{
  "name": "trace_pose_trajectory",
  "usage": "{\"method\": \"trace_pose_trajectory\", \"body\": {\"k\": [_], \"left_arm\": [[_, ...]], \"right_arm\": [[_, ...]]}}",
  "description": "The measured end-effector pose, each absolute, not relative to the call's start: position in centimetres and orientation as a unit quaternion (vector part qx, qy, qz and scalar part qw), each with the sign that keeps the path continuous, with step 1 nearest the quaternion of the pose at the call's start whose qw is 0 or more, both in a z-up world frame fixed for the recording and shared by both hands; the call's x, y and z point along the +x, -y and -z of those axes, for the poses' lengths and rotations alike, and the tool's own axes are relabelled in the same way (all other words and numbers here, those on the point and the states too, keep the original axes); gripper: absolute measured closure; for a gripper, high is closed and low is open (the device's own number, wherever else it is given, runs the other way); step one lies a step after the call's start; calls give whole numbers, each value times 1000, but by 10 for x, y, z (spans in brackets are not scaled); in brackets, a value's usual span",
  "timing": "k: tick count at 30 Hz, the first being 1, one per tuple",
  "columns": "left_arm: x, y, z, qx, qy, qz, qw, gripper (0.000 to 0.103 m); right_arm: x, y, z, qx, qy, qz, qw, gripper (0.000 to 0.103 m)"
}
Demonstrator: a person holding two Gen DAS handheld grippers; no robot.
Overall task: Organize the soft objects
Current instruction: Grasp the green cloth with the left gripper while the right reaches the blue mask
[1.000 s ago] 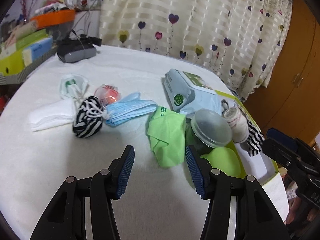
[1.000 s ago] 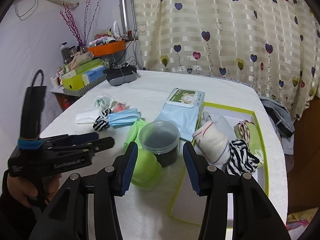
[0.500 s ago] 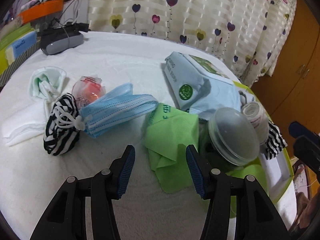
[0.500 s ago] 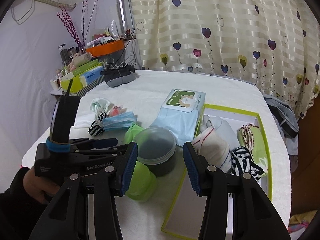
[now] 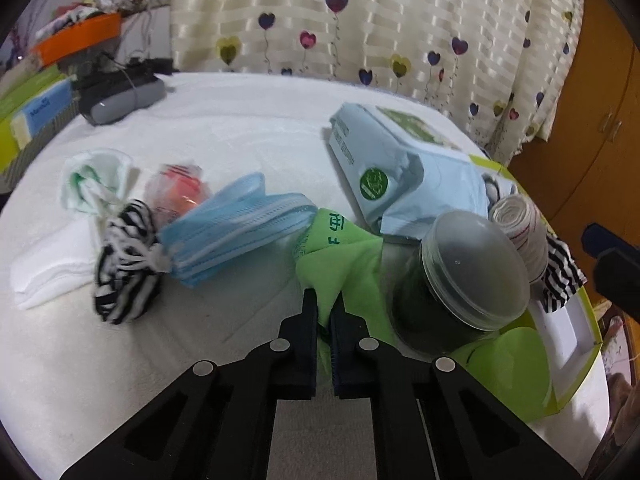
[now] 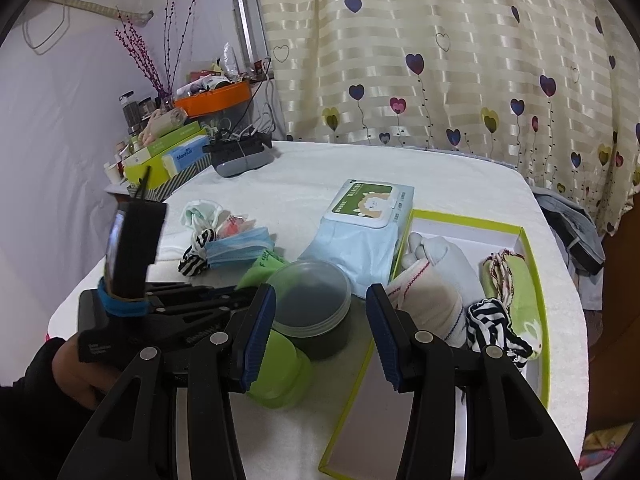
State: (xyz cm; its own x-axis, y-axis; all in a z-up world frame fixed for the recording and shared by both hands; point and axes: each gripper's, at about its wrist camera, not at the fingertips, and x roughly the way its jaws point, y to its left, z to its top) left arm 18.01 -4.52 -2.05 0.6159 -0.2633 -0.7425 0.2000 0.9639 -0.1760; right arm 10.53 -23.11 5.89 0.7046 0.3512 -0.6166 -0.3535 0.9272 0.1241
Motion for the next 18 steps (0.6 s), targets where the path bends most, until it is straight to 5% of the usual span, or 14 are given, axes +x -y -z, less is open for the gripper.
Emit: {"method": "trace_pose_trajectory", "body": {"k": [18], "left_arm": [[124, -27, -12, -103, -367, 88, 920, 98]], "right_arm": [[123, 165, -58, -70, -357, -239, 900, 55]]}}
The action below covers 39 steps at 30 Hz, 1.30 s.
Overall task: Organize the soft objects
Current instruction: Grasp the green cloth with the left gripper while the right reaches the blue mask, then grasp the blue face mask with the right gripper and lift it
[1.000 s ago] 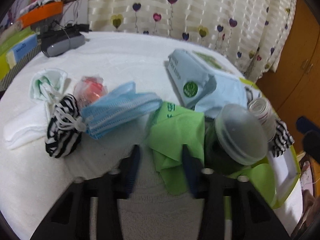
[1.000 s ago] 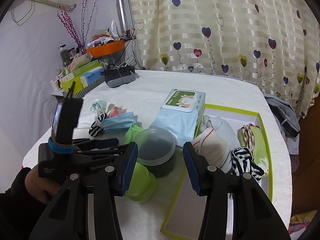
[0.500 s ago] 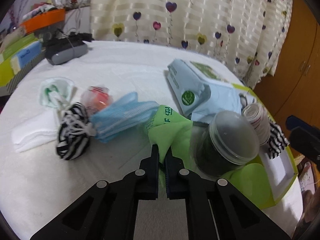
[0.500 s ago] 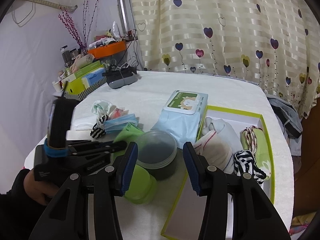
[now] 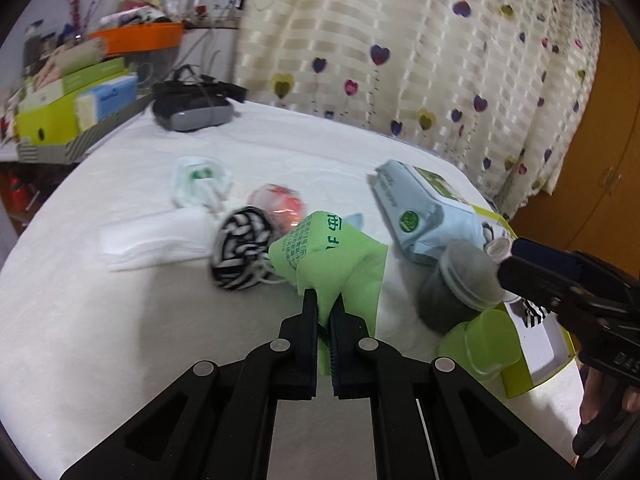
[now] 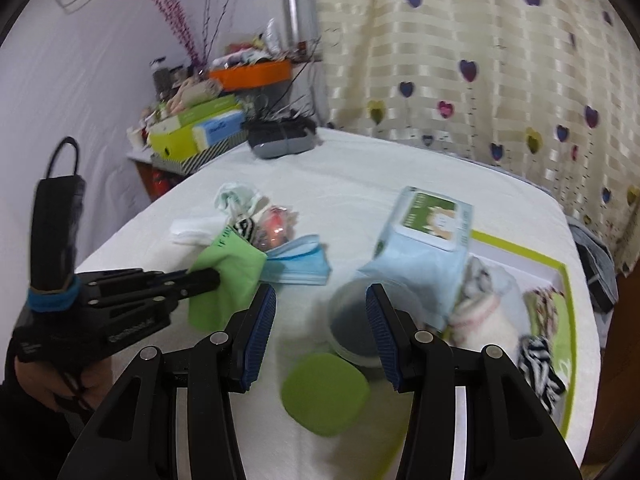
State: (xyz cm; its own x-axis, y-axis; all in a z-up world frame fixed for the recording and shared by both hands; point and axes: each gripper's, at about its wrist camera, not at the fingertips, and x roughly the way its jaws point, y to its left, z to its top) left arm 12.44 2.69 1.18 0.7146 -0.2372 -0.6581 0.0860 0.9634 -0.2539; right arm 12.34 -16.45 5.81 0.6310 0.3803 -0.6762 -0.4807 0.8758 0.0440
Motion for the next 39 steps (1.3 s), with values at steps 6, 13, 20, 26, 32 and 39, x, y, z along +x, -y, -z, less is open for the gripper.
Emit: {"method": "trace_pose_trajectory", "body": {"k": [6, 13, 20, 26, 32, 39], "left_arm": [[113, -58, -16, -120, -352, 72, 925, 98], [107, -87, -13, -139, -343, 57, 927, 98], [107, -110, -6, -156, -339, 53, 926, 98], [108, -121, 0, -165, -339, 57, 924, 98], [111, -124, 3, -171, -340, 62, 922, 98], [109, -124, 2, -170, -338, 60, 924, 98]], "right_arm": [[143, 128, -52, -82, -380, -245, 888, 55], [174, 96, -32, -60, -433, -220, 872, 55], [198, 75, -10, -49, -468, -175, 865, 55], [208, 61, 10, -72, -489, -145, 857, 55], [203, 54, 13, -95, -477, -151, 861, 81], [189, 57, 1, -100, -451, -165, 871, 97]]}}
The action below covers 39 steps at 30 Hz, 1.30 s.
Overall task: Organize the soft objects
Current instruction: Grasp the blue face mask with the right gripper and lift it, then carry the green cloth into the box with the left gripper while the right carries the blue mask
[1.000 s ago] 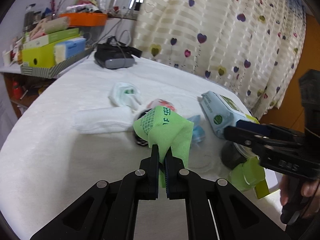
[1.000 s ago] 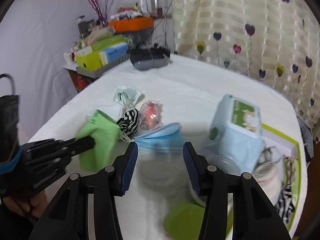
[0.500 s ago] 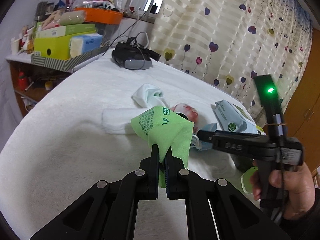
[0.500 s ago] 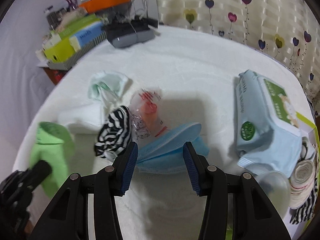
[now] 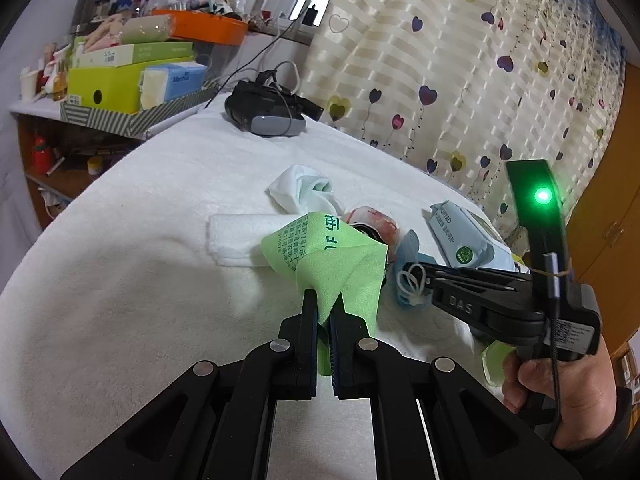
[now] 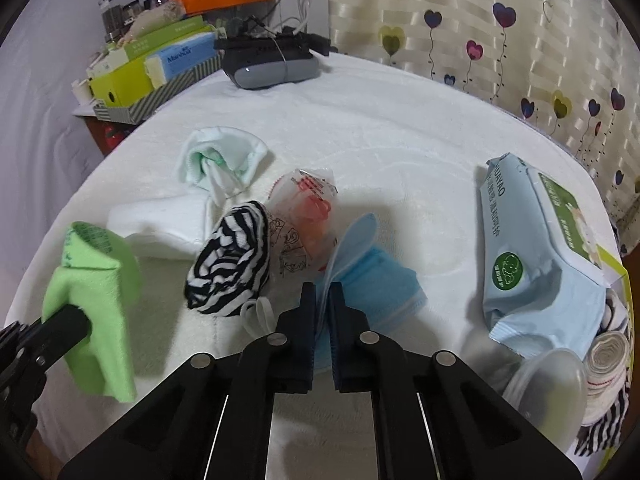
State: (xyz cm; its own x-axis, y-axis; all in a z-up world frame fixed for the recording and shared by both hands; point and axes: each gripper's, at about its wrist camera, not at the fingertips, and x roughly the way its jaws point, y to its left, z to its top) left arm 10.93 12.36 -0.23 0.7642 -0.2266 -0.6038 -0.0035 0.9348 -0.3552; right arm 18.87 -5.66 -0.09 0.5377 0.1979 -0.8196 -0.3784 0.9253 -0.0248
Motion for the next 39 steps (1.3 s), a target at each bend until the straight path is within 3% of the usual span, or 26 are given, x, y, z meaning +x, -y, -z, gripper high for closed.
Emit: {"method": "trace_pose_trajectory", "body": {"k": [39], "left_arm": [[45, -42, -73, -100, -287, 81, 949, 98]], "right_arm": [[52, 143, -103, -23, -297, -257, 919, 97]]}}
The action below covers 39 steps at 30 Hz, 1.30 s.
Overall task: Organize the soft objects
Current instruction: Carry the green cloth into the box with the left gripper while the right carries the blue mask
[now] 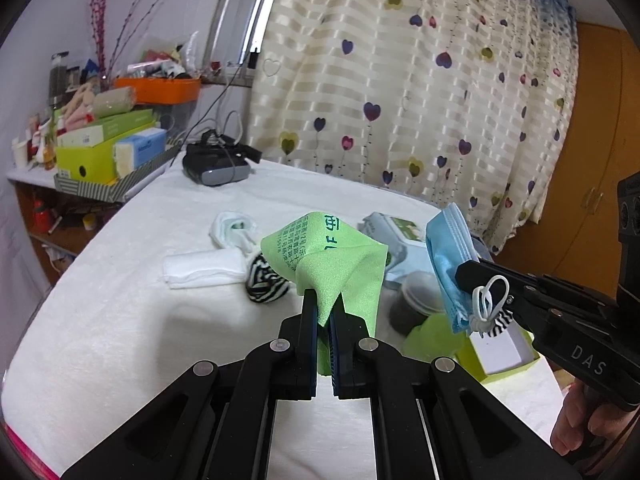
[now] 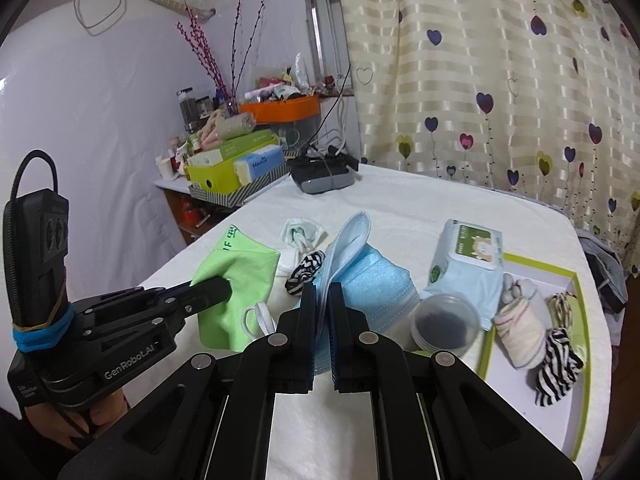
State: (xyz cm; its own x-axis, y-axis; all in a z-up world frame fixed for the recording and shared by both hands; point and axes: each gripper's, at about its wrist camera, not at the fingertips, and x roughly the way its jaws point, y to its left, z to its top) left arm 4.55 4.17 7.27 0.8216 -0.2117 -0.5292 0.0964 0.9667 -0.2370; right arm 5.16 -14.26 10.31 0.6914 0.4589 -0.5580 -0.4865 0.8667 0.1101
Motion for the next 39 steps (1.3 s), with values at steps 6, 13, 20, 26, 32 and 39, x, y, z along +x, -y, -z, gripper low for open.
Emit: {"method": "trace_pose_trajectory", "body": {"k": [6, 13, 20, 26, 32, 39], "left_arm": [[41, -17, -83, -90, -281, 106, 950, 98], [42, 18, -88, -78, -282, 144, 945, 98], [46, 54, -90, -65, -285, 176, 940, 98], [54, 80, -87, -55, -292, 198, 934, 98], [64, 108, -78, -47, -307, 219, 925, 98], [79, 142, -57, -34, -334, 242, 910, 98]], "right_arm": [[40, 167, -107, -10, -287, -243, 926, 97], [33, 203, -110, 6, -282, -214, 935, 97], [31, 244, -106, 25, -282, -177, 943, 97], [32, 274, -99, 41, -288, -152, 945, 97], [39, 300, -85, 56, -303, -131, 942, 97], [52, 329, -59, 75, -332, -110, 934, 97]]}}
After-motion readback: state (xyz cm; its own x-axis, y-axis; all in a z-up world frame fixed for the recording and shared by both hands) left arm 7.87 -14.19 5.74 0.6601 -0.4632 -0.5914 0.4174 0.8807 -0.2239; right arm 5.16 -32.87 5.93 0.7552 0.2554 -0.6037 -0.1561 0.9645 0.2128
